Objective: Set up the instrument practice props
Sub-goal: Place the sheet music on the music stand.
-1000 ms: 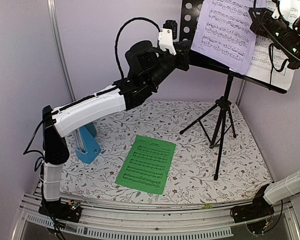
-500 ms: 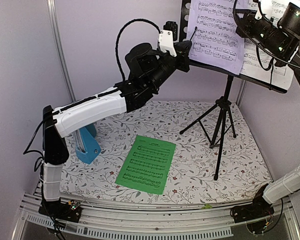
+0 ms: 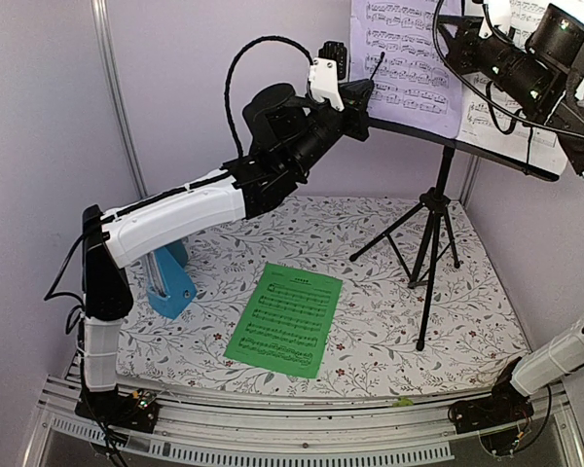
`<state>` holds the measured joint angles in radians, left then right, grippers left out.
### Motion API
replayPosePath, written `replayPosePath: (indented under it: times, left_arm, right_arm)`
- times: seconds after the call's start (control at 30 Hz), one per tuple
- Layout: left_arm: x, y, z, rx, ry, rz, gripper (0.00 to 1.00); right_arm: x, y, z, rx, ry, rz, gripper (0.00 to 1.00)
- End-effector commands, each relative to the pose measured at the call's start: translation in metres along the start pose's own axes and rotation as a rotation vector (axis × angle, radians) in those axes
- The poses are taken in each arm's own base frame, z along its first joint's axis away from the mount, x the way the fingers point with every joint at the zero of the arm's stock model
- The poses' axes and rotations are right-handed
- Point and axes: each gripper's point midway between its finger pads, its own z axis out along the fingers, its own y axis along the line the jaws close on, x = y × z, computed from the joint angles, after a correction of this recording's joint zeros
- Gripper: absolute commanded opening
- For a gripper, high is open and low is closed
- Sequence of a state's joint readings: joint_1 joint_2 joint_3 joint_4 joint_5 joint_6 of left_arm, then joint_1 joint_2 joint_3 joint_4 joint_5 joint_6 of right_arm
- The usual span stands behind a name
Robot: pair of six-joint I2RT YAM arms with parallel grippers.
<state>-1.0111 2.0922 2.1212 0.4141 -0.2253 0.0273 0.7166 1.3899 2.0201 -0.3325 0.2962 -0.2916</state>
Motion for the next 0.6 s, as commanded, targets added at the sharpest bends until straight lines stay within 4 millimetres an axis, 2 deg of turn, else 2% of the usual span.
replayPosePath:
  times: [0.0,0.4,0.57]
  left_arm:
    - [-0.016,-0.009,-0.006,0.025,-0.013,0.003,0.00]
    - [-0.017,-0.010,-0.008,0.029,-0.011,0.005,0.00]
    - [-0.017,-0.010,-0.008,0.029,-0.011,0.006,0.00]
  right_arm:
    - [-0.007,-0.002,0.006,0.013,-0.032,0.030,0.00]
    - [0.002,-0.002,0.013,0.031,-0.010,0.029,0.00]
    - [-0.007,-0.011,0.009,0.068,-0.033,0.044,0.00]
